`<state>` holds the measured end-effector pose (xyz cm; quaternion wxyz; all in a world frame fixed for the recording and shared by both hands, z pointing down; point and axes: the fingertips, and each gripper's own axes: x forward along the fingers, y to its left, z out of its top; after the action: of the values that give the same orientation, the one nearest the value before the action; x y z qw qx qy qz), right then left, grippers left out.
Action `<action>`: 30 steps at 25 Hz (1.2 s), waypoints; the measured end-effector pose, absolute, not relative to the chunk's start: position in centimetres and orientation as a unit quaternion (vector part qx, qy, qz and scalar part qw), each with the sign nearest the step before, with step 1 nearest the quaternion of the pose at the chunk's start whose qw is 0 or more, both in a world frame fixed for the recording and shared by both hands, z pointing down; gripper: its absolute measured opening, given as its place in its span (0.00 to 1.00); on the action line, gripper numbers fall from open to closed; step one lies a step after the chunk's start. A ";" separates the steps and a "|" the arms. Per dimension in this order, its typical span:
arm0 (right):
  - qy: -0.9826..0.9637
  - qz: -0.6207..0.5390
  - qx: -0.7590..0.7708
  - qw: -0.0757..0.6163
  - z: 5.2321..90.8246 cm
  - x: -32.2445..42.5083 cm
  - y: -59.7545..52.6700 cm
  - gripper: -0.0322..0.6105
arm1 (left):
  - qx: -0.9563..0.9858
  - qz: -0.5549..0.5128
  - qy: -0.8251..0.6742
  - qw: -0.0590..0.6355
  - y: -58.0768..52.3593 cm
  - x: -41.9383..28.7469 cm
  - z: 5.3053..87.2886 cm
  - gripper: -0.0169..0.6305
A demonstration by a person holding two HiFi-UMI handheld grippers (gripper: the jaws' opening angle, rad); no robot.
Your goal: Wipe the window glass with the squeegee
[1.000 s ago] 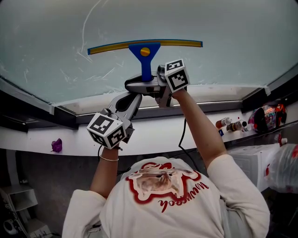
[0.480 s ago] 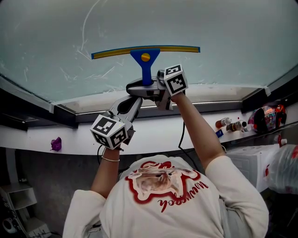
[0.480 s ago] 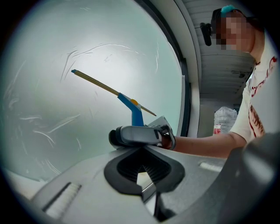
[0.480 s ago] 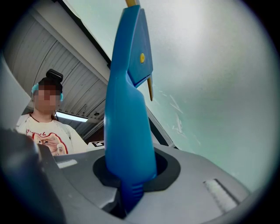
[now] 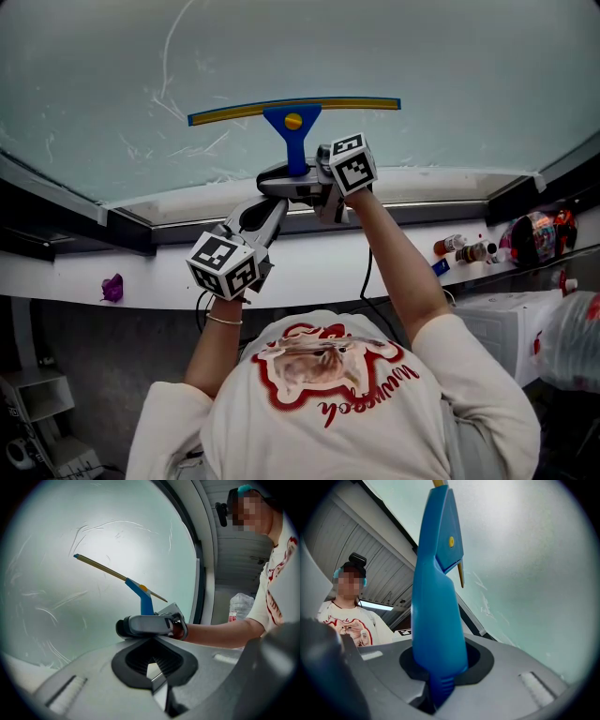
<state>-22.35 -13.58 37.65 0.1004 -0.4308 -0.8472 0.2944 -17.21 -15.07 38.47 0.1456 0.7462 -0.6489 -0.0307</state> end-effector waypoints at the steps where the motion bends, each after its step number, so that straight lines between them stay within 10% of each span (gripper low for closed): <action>1: -0.847 0.295 -0.431 0.100 37.7 -22.4 -13.6 0.16 | 0.746 -0.030 -0.649 0.147 -15.1 -17.2 38.4 0.04; 30: -0.837 0.318 -0.429 0.119 41.9 -21.8 -13.4 0.17 | 0.744 -0.017 -0.643 0.180 -14.9 -16.7 42.6 0.04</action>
<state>-21.85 -13.38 41.92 0.1191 -0.4293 -0.8369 0.3180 -16.66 -14.92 42.56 0.1796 0.7442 -0.6431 -0.0172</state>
